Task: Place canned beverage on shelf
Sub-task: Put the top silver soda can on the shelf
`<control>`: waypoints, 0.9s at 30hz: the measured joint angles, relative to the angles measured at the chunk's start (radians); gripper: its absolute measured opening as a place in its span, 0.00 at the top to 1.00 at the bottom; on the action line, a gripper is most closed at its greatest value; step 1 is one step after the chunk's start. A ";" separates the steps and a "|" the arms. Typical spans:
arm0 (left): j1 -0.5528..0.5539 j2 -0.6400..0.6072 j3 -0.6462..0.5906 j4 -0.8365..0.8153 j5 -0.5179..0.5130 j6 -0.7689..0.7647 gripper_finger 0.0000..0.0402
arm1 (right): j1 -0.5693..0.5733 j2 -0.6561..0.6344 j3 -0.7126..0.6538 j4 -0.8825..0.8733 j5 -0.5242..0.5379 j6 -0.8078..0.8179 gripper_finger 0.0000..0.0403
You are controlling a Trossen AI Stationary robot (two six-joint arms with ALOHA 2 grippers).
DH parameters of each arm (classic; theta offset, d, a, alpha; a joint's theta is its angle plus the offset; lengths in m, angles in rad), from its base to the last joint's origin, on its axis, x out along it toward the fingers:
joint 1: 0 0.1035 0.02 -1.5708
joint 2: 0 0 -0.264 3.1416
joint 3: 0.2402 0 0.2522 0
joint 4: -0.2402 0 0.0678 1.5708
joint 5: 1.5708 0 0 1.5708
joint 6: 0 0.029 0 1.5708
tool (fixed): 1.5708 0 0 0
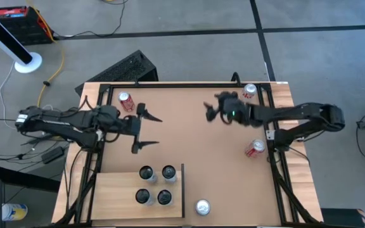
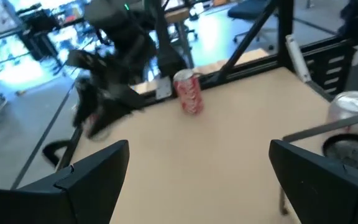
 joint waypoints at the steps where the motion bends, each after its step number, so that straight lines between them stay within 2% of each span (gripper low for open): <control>1: 0.009 -0.012 0.000 -0.009 -0.002 0.000 0.08 | -0.035 0.000 0.023 -0.017 0.002 0.006 0.12; 5: 0.033 -0.081 0.000 -0.074 -0.008 -0.001 0.08 | -0.138 0.006 0.121 -0.151 0.056 0.063 0.12; 9: 0.040 -0.158 0.000 -0.099 -0.005 -0.020 0.08 | -0.208 0.006 0.201 -0.412 0.209 0.188 0.12; 12: 0.039 -0.198 0.000 -0.128 0.000 -0.037 0.08 | -0.265 0.006 0.211 -0.574 0.303 0.285 0.12; 16: 0.039 -0.215 0.000 -0.157 0.000 -0.068 0.08 | -0.387 0.007 0.210 -0.724 0.285 0.368 0.12; 19: 0.039 -0.210 -0.007 -0.167 0.000 -0.085 0.08 | -0.472 0.011 0.179 -0.711 0.250 0.360 0.12; 22: 0.039 -0.210 -0.029 -0.156 -0.006 -0.101 0.08 | -0.533 0.011 0.156 -0.675 0.164 0.331 0.12; 27: 0.039 -0.220 -0.034 -0.161 -0.013 -0.125 0.08 | -0.558 0.010 0.121 -0.676 0.165 0.310 0.12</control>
